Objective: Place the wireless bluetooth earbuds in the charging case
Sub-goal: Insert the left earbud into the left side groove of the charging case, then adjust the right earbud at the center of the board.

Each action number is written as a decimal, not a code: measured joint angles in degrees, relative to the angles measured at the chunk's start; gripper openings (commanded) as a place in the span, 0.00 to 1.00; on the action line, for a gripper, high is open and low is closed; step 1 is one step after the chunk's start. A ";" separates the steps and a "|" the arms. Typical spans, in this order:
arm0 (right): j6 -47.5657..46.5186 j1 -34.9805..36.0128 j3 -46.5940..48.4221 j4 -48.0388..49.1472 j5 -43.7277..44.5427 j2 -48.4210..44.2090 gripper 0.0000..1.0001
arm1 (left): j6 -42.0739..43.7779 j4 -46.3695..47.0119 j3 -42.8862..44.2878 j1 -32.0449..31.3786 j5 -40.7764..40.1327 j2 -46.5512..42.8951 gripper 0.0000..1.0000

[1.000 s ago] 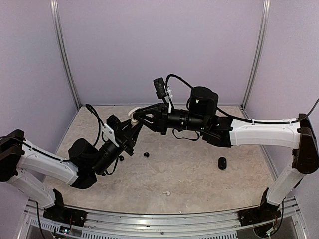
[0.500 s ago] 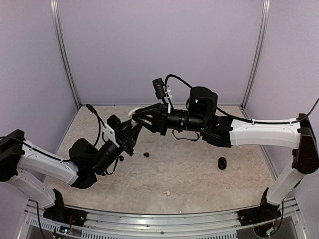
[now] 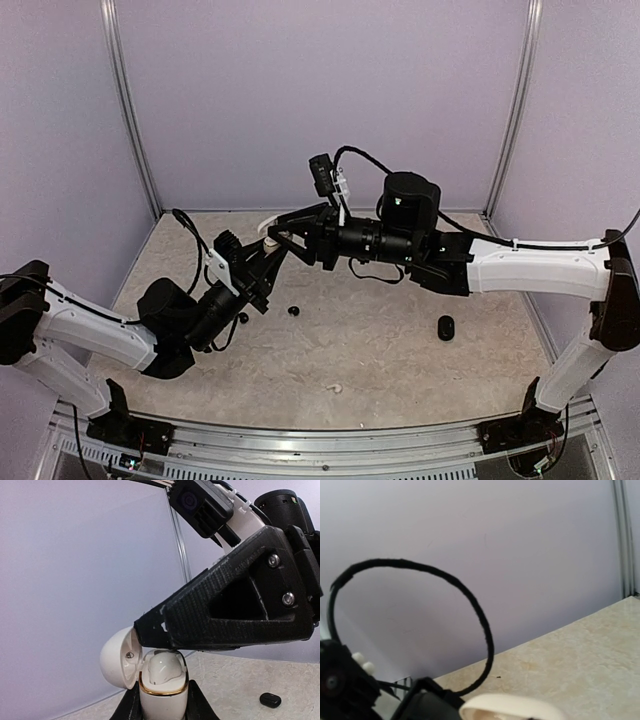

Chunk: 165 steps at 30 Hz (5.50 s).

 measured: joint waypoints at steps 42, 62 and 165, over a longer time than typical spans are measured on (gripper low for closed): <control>-29.90 -9.14 -3.32 -22.86 -9.09 -12.33 0.91 | -11.82 -16.15 -2.47 2.78 20.17 -10.62 0.08; -23.47 -9.14 -0.17 -22.80 -18.27 -6.08 0.85 | -13.07 -20.90 -2.54 2.32 28.85 -10.91 0.08; -7.02 3.21 -16.22 -35.85 2.49 9.38 0.38 | -20.94 -19.43 -11.54 6.73 23.93 -19.19 0.08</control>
